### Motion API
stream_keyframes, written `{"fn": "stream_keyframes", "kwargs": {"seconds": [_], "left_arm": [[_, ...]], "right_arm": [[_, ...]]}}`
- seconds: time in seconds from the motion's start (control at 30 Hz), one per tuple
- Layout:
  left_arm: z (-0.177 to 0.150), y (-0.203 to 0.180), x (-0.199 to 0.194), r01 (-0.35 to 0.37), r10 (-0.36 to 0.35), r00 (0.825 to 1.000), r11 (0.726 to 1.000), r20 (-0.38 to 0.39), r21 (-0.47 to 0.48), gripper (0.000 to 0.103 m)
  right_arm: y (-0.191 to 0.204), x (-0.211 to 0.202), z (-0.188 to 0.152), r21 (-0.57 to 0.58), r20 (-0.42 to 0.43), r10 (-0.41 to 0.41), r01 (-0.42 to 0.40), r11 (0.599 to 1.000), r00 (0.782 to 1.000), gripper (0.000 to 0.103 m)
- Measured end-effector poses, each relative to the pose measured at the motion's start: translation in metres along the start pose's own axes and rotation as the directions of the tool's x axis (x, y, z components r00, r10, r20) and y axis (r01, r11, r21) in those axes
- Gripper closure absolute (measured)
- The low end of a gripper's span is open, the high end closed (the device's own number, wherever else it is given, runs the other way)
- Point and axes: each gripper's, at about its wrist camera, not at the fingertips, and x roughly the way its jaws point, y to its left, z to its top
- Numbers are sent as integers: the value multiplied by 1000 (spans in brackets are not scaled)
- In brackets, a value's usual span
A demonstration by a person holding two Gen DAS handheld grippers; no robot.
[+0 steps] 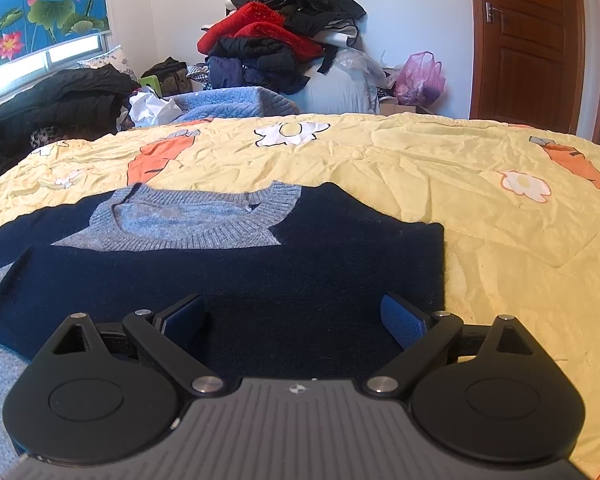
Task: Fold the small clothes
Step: 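Carry the held navy sleeve with the left tool across the sweater body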
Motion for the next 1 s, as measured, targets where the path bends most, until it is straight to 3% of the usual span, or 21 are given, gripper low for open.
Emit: {"fn": "stream_keyframes", "kwargs": {"seconds": [0.2, 0.3, 0.37, 0.47, 0.57, 0.67, 0.77, 0.9, 0.93, 1.0], "left_arm": [[-16, -36, -26, -1, -11, 997, 989, 79, 149, 95], [-45, -73, -44, 85, -106, 992, 966, 72, 243, 95], [-78, -103, -52, 146, -170, 984, 930, 44, 338, 95], [-146, -150, -61, 233, -254, 967, 845, -22, 482, 96], [-226, -186, -62, 343, -307, 937, 727, -165, 595, 96], [-303, -207, -60, 416, -293, 909, 603, -297, 681, 96], [-358, -210, -55, 422, -232, 907, 513, -352, 747, 96], [-365, -196, -64, 453, -238, 891, 496, -387, 741, 96], [-355, -190, -68, 467, -256, 884, 500, -391, 729, 95], [-322, -175, -78, 475, -306, 880, 536, -363, 698, 95]], "right_arm": [[-1, 0, 0, 7, 1, 8, -8, 1000, 1000, 7], [-2, 0, 0, 13, 3, 14, -14, 1000, 1000, 7], [-2, 0, 0, 12, 3, 13, -13, 1000, 1000, 7], [-2, 0, 0, 14, 3, 15, -15, 1000, 1000, 6], [-2, 0, 0, 18, 4, 18, -18, 1000, 1000, 6], [-4, -1, 0, 26, 7, 24, -25, 999, 1000, 6], [-6, -1, 0, 36, 11, 33, -33, 999, 999, 6], [-10, -2, 0, 55, 17, 52, -53, 997, 998, 5], [-11, -2, 0, 59, 18, 58, -58, 997, 998, 5], [-11, -3, 0, 64, 21, 63, -64, 996, 998, 4]]}}
